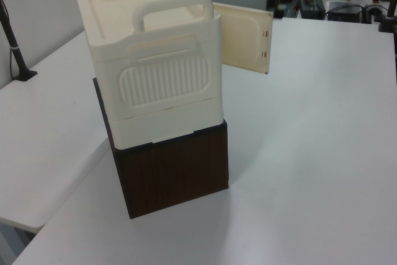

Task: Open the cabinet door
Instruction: 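Swing the cabinet door open around its hinge with the gripper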

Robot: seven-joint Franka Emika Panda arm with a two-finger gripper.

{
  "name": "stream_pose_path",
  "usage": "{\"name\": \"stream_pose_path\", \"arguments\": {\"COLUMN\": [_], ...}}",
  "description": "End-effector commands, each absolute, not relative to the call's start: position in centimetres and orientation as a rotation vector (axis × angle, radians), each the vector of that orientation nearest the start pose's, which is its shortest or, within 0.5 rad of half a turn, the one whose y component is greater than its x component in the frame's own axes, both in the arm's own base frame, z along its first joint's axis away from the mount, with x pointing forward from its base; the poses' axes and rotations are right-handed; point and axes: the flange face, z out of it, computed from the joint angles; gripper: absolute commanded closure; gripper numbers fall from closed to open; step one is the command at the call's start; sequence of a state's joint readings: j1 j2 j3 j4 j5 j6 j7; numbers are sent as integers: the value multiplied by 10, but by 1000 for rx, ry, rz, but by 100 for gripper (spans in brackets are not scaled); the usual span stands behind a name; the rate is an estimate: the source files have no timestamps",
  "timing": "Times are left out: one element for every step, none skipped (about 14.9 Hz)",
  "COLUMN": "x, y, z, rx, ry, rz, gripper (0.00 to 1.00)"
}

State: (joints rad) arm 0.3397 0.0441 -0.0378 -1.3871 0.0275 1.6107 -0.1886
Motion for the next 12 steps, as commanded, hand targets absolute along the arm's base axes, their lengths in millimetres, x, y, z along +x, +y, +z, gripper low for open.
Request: {"name": "stream_pose_path", "arguments": {"x": [530, 529, 527, 524, 520, 517, 514, 515, 516, 516, 519, 520], "y": [179, 184, 189, 196, 208, 221, 231, 239, 248, 253, 253, 254], "z": [715, 716, 717, 724, 727, 725, 727, 723, 718, 716, 711, 709], "rx": [-2975, -2970, -2963, -2943, -2920, -2909, -2895, -2882, -2877, -2879, -2882, -2885], "ry": [-786, -799, -812, -823, -850, -883, -905, -919, -924, -928, -927, -927], "rz": [-292, -298, -304, -329, -339, -333, -357, -373, -373, -367, -356, -349], "gripper": [17, 17, 17, 16, 16, 13, 11, 11, 11, 11, 10, 9]}}
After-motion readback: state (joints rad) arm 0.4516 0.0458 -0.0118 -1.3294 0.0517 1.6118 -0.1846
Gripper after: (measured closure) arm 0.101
